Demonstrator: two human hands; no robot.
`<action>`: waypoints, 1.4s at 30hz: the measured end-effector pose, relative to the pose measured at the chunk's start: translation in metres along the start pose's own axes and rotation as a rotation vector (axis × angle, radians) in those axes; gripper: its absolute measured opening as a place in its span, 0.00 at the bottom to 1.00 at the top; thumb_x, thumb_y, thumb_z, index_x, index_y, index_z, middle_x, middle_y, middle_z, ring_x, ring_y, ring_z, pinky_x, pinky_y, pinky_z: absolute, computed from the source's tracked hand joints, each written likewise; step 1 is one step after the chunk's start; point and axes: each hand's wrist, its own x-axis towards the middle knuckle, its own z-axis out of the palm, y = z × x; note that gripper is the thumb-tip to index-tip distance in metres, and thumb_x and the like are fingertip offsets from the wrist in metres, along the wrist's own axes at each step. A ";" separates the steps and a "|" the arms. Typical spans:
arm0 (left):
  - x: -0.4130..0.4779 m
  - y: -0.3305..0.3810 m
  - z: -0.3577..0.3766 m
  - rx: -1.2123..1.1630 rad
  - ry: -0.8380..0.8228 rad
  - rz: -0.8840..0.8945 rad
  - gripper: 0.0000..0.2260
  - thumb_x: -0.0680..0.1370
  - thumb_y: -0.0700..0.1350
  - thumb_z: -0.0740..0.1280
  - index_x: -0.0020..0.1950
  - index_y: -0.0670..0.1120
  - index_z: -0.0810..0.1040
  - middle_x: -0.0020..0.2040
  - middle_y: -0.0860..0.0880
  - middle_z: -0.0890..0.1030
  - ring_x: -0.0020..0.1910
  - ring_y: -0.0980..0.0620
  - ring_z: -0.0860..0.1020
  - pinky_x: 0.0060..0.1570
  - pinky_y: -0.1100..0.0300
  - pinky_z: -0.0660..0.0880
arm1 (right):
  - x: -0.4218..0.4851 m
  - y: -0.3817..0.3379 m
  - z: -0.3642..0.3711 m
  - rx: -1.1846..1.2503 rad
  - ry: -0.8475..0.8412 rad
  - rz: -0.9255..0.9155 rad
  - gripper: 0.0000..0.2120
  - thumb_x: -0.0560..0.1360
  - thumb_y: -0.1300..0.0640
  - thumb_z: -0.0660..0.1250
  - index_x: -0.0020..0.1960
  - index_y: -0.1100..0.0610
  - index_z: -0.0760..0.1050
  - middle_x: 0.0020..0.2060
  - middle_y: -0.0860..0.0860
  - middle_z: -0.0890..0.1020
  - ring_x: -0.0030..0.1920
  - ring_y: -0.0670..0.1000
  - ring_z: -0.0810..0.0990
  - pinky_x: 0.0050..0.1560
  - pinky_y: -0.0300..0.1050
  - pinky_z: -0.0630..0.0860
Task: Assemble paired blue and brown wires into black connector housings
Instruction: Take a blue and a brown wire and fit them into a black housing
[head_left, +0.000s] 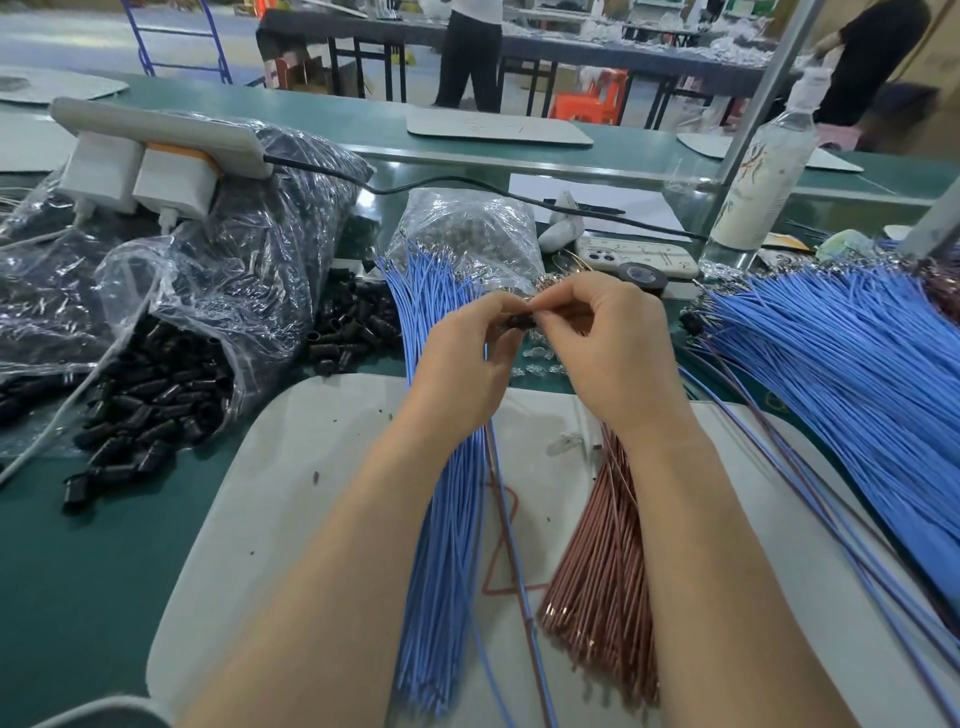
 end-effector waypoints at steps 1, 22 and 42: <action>-0.001 0.001 0.000 0.027 0.001 0.033 0.11 0.78 0.35 0.63 0.56 0.45 0.79 0.42 0.55 0.78 0.40 0.70 0.73 0.41 0.80 0.66 | 0.000 0.001 -0.001 -0.006 -0.013 0.007 0.06 0.73 0.65 0.68 0.46 0.56 0.83 0.39 0.49 0.83 0.41 0.46 0.81 0.48 0.42 0.78; -0.004 0.002 -0.003 0.014 -0.018 -0.069 0.05 0.78 0.42 0.66 0.50 0.46 0.82 0.39 0.53 0.83 0.41 0.59 0.79 0.42 0.76 0.69 | 0.004 0.027 0.026 0.840 0.019 0.480 0.05 0.74 0.64 0.69 0.40 0.57 0.80 0.34 0.50 0.83 0.39 0.49 0.82 0.45 0.38 0.79; 0.036 0.100 -0.050 -0.293 0.281 0.069 0.02 0.78 0.46 0.66 0.47 0.50 0.77 0.44 0.55 0.81 0.40 0.63 0.77 0.43 0.70 0.73 | -0.005 -0.035 -0.037 1.110 -0.543 0.268 0.12 0.81 0.55 0.56 0.56 0.58 0.76 0.30 0.50 0.77 0.34 0.52 0.80 0.39 0.44 0.78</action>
